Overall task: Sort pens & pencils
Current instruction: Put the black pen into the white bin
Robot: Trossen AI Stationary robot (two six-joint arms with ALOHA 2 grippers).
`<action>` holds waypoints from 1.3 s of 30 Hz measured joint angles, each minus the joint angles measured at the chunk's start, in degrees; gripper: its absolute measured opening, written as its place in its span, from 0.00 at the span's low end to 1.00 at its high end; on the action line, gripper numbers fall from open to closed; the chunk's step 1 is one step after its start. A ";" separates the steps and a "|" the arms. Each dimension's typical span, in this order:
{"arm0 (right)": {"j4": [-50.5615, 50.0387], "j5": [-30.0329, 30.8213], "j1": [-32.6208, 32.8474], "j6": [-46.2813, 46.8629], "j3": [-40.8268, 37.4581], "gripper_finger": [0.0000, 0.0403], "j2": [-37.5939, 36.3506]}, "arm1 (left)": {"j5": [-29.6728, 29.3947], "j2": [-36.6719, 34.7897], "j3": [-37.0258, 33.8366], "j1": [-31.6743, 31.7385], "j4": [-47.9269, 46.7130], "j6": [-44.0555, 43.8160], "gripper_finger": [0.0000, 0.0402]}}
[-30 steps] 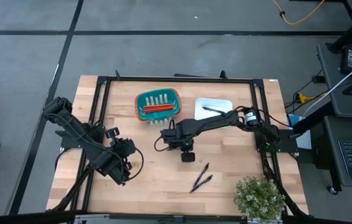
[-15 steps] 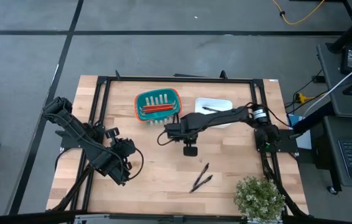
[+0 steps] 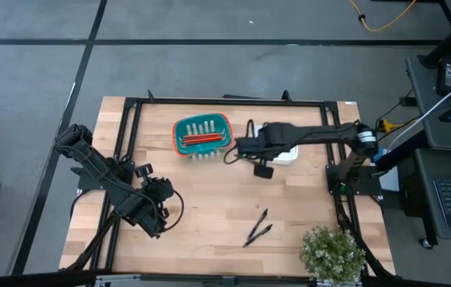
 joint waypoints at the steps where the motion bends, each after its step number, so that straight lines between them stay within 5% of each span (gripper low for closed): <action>1: -0.10 0.10 -0.63 0.94 -1.27 0.02 -0.96 | 0.02 0.00 0.00 -0.02 0.02 0.00 0.12; 9: 12.26 -5.58 1.93 -0.50 -6.33 0.03 -4.21 | -0.37 0.00 0.00 0.72 0.03 0.40 0.12; 25: 23.13 -11.24 -1.09 -7.25 -6.37 0.37 6.88 | -0.64 0.00 0.00 1.88 0.37 1.95 0.12; 39: 27.15 -14.08 -6.37 -12.80 -6.39 0.34 15.36 | -0.66 0.00 0.00 1.87 0.16 2.03 0.12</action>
